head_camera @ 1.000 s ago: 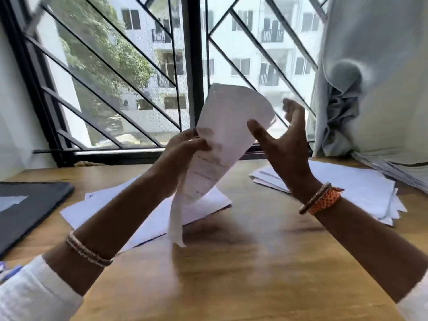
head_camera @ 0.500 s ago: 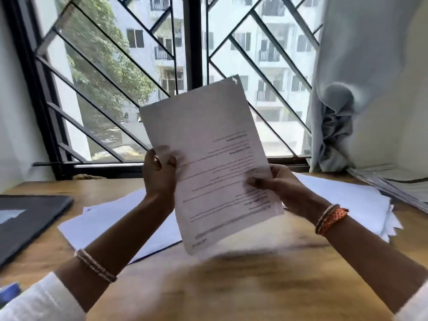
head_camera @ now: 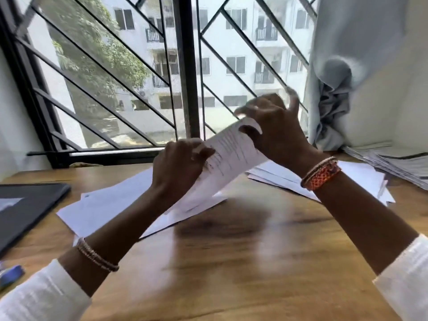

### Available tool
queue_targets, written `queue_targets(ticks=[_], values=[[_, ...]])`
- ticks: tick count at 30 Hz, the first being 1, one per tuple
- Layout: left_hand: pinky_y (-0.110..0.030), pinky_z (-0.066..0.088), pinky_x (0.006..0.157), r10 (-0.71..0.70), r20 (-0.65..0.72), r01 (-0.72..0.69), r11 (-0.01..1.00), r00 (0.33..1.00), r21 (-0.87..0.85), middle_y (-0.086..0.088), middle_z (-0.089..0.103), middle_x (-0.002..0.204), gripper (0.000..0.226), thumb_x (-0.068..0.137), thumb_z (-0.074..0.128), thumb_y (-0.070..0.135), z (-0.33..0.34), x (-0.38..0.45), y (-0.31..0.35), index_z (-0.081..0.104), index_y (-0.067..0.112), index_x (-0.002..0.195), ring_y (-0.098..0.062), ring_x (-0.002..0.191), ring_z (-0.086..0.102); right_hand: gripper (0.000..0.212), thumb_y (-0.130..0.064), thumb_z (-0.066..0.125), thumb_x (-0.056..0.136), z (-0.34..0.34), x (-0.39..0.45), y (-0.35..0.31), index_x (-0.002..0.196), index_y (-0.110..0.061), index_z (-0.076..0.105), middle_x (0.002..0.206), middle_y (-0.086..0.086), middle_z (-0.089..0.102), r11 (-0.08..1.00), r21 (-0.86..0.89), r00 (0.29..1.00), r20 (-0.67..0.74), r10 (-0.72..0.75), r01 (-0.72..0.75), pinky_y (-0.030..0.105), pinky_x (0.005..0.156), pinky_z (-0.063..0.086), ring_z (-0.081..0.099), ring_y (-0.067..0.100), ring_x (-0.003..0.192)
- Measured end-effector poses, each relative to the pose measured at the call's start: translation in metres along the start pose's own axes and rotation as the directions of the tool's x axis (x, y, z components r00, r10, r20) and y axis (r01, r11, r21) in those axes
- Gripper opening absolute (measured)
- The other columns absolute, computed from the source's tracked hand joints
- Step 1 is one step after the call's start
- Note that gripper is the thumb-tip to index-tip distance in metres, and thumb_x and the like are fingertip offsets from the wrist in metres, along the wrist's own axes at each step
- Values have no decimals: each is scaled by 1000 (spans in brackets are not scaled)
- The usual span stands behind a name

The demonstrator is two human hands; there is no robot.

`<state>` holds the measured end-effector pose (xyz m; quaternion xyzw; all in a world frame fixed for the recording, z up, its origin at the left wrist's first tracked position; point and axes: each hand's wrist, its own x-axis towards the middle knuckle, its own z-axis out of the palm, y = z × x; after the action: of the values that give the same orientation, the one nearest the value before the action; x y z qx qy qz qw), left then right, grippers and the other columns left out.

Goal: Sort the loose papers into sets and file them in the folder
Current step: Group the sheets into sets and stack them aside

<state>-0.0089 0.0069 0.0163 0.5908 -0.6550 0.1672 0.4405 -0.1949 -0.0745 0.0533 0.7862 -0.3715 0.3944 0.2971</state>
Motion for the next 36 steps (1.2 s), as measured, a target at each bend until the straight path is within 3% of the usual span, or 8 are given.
queue_targets(ticks=[3, 5, 9, 15, 19, 23, 31, 36], values=[[-26, 50, 47, -289, 4, 240, 788, 957, -567, 1, 67, 66, 22, 89, 65, 24, -1, 8, -16, 61, 22, 67, -19, 54, 67, 96, -61, 65, 76, 6, -3, 6, 151, -19, 22, 153, 14, 27, 910, 181, 919, -63, 388, -372, 53, 110, 15, 25, 33, 141], [-26, 52, 44, -423, 198, 393, 445, 884, -805, -4, 70, 72, 11, 89, 63, 15, 0, 9, -25, 64, 21, 81, -16, 52, 67, 117, -59, 72, 69, 6, -4, 11, 152, -12, 5, 157, 16, 15, 621, 515, 797, 249, 551, -591, 48, 111, 20, 19, 32, 143], [-27, 57, 52, -401, 499, 571, 76, 768, -818, -3, 72, 83, 17, 90, 56, 3, 8, 12, -43, 63, 13, 101, -13, 60, 69, 63, -50, 73, 63, 9, -16, 20, 114, -18, 57, 117, 5, 67, -53, 607, 582, 781, 227, -793, 46, 97, 42, 64, 22, 111], [-29, 58, 57, -283, 573, 612, 70, 770, -788, -8, 72, 91, 83, 29, 96, 30, 16, 12, -67, 66, 7, 103, -16, 69, 70, 18, -25, 75, 78, 23, -18, 26, 91, -18, 65, 83, -2, 70, -54, 757, 661, 601, 449, -651, 29, 79, 46, 64, 8, 75], [-29, 57, 56, -236, 560, 585, 48, 794, -810, -6, 73, 89, 93, 18, 97, 34, 20, 14, -71, 65, 7, 102, -17, 72, 71, 71, -53, 82, 59, 23, -19, 31, 116, -19, 58, 96, -6, 71, -100, 731, 663, 660, 353, -675, 31, 75, 46, 67, 8, 81], [-29, 57, 54, -232, 573, 599, 56, 786, -799, -6, 72, 84, 88, 14, 97, 32, 21, 11, -66, 68, 11, 94, -17, 68, 70, 54, -37, 82, 59, 21, -21, 27, 106, -16, 67, 93, -5, 74, -183, 758, 716, 652, 249, -626, 28, 67, 52, 70, 8, 78], [-26, 57, 52, -306, 533, 579, 81, 789, -811, -4, 72, 84, 19, 84, 61, -1, 19, 9, -61, 64, 9, 101, -13, 66, 69, 14, -11, 69, 80, 18, -19, 22, 93, -15, 67, 76, -8, 73, -245, 767, 702, 642, 308, -593, 28, 65, 50, 67, 6, 65], [-27, 58, 60, -364, 509, 583, 124, 780, -803, -2, 73, 84, 22, 91, 51, -4, 25, 7, -61, 65, 11, 99, -15, 70, 67, 13, -14, 69, 80, 21, -20, 21, 92, -18, 67, 75, -8, 72, -262, 751, 692, 660, 293, -606, 28, 64, 50, 66, 5, 64]])
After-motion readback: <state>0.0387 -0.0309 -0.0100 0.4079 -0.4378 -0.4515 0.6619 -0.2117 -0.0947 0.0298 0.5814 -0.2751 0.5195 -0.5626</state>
